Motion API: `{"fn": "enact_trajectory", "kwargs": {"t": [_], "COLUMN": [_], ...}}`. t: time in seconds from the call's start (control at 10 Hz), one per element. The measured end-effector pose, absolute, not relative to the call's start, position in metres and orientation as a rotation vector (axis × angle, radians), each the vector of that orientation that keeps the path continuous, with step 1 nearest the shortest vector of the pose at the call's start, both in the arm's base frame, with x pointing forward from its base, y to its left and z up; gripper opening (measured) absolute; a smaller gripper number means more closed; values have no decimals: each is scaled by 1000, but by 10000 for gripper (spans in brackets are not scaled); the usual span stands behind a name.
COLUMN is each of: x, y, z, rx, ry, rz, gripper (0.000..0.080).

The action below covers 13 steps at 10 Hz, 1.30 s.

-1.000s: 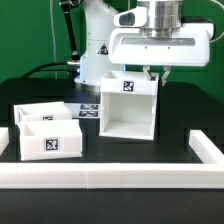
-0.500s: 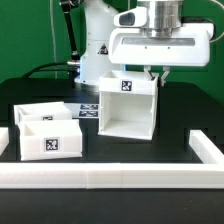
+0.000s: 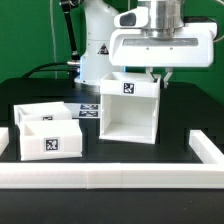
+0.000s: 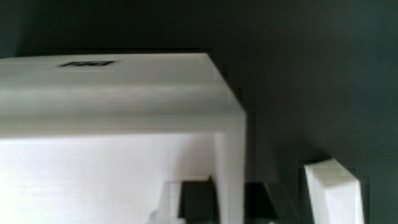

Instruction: Assemble drawer

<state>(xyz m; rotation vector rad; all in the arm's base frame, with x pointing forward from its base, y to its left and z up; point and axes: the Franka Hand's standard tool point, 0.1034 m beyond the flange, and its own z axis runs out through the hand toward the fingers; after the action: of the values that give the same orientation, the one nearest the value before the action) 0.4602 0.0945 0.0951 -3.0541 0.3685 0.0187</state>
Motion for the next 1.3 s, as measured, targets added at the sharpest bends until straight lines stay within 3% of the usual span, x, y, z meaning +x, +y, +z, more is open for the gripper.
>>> {"fn": "enact_trajectory", "kwargs": {"t": [0.7,1.3], "x": [549,563], "y": [97,98], "z": [97,99], "rx": [-3016,-3004], "ry": [329,357], "rz": [-98,-123], "gripper": [39,41]}}
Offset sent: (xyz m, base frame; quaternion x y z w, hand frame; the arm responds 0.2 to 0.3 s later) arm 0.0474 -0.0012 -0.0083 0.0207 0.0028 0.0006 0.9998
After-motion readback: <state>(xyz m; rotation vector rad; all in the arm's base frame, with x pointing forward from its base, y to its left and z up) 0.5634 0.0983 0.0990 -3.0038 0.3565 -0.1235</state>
